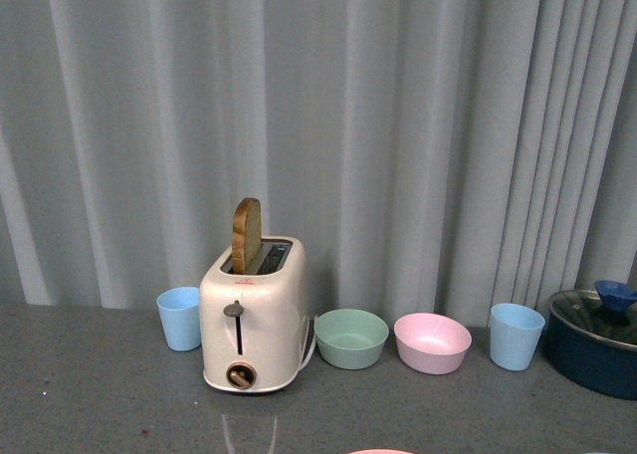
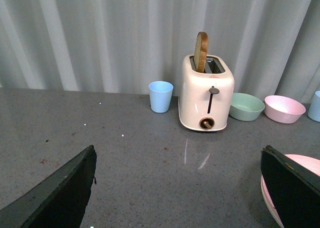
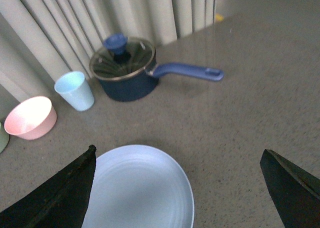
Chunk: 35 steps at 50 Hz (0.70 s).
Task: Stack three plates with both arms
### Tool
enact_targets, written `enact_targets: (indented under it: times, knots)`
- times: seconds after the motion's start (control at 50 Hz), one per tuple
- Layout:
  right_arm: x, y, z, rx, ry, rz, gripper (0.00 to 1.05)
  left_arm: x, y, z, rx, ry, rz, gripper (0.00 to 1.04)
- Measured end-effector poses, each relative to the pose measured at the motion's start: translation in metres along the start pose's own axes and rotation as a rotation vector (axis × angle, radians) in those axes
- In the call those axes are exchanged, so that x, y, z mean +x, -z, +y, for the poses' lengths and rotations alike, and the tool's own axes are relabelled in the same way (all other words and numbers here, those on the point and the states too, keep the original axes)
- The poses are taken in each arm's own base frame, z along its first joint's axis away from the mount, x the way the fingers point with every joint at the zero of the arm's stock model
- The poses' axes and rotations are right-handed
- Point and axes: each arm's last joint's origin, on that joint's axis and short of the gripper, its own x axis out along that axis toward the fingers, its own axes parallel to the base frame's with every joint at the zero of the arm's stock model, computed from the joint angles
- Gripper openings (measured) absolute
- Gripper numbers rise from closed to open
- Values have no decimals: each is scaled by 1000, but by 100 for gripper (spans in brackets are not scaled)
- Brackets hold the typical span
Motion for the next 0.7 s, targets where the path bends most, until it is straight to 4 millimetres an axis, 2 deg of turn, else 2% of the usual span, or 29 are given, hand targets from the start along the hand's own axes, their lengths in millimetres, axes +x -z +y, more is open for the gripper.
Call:
enact_targets:
  times: [0.08,0.14,0.18,0.26,0.32,0.4,0.54,0.7]
  knots:
    - [32,-8,-5,28,-5,102,97,0,0,0,0,0,0,98]
    - [72,-10,-10,67,-5,234,97,0,0,0,0,0,0,98]
    - [89,-10,-11,81,-12,297,97,0,0,0,0,0,0,98]
    - [118,-6,-13,105,-28,422,97,0,0,0,0,0,0,98]
    - [133,-2,-14,115,-42,494,97,0,0,0,0,0,0,98]
    - [158,10,-16,74,-48,598,97,0,0,0,0,0,0,98]
    - [177,28,-20,-77,-55,665,97,0,0,0,0,0,0,98]
    - [186,40,-23,-199,-80,696,97,0,0,0,0,0,0,98]
